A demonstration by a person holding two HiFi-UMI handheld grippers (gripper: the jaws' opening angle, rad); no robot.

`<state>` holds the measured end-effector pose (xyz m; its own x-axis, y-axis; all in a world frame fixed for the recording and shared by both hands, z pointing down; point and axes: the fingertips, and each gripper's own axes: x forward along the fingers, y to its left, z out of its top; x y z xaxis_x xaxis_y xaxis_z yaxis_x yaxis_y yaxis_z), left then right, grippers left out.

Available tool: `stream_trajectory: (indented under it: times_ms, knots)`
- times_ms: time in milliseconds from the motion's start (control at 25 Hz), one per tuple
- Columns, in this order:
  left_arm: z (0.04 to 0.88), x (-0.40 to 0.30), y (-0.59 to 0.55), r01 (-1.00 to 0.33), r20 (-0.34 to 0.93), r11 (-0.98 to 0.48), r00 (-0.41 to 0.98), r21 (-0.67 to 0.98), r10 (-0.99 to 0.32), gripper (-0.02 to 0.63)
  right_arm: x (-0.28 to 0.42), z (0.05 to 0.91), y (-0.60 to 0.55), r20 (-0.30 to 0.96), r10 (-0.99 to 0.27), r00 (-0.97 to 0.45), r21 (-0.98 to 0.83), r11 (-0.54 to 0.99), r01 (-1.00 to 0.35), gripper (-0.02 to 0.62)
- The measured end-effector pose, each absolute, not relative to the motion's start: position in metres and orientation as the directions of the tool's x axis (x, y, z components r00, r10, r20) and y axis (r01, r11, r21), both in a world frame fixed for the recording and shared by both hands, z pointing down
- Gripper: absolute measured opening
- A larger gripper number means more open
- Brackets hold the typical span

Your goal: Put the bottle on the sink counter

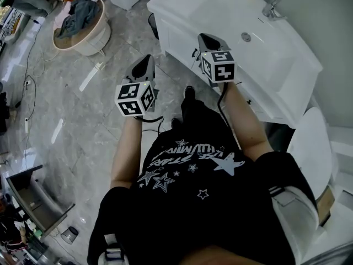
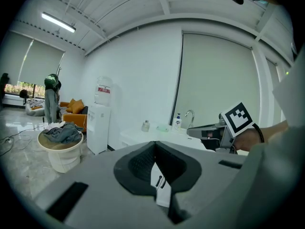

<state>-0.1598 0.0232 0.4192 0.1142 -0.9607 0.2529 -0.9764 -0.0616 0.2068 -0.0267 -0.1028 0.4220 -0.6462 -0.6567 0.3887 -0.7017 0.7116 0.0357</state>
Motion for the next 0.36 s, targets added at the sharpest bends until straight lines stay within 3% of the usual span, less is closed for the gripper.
stream_trajectory:
  times_ms: [360]
  knots:
    - [0.4173, -0.1539, 0.0214, -0.978, 0.251, -0.064, 0.114, 0.2, -0.961, 0.008, -0.0259, 0.4111, -0.0992, 0.367, -0.646, -0.67, 0.041, 0.731, -0.682, 0.006]
